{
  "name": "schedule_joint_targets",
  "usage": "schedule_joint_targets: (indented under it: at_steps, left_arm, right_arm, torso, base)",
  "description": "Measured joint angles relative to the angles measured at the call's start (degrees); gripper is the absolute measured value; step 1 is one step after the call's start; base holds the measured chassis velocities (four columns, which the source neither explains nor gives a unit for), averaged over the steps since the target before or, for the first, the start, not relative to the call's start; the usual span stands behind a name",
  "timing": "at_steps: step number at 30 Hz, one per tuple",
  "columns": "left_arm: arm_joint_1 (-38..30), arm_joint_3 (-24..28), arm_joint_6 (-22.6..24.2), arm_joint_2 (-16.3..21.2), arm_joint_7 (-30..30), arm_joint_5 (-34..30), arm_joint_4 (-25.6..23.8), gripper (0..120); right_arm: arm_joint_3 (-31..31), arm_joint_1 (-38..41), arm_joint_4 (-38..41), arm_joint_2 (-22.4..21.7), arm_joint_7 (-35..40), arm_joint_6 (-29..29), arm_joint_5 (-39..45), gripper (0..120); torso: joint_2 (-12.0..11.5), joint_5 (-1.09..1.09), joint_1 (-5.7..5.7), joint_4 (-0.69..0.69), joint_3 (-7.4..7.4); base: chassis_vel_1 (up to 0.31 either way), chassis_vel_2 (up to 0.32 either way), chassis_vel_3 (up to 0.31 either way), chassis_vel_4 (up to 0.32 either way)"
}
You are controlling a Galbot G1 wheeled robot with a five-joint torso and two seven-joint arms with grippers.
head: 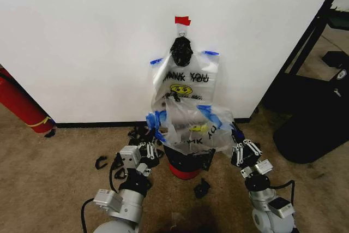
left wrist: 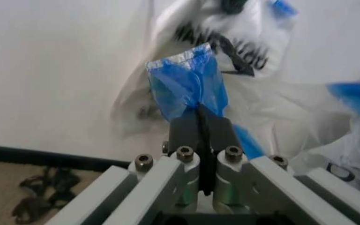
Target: Pick up the garbage bag from the wall and place it over the trash bin.
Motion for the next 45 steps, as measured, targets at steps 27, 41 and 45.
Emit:
schedule_joint_targets:
  at_steps: [27,41,45]
  left_arm:
    - [-1.2,2.7,-2.0,3.4,0.4,7.4,9.5,0]
    - [3.1,0.1,0.4,7.0,-2.7,12.6,10.1,0]
    - [4.4,-0.3,0.6,7.6,-3.7,15.9,11.3,0]
  right_arm:
    - [-7.3,1.3,-10.2,-7.8,4.5,-6.8,-4.6,0]
    - [-13.6,-6.6,0.1,-11.5,11.2,-12.6,15.8,0]
    - [-14.4,-8.0,-1.4,-11.4,12.8,-12.0,15.1,0]
  torso:
    - [0.0,-0.01,0.00,-0.01,0.00]
    - [0.0,0.00,0.00,0.00,0.00]
    - [0.0,0.00,0.00,-0.01,0.00]
  base:
    - [0.000,0.000,0.000,0.000]
    - [0.000,0.000,0.000,0.000]
    - [0.000,0.000,0.000,0.000]
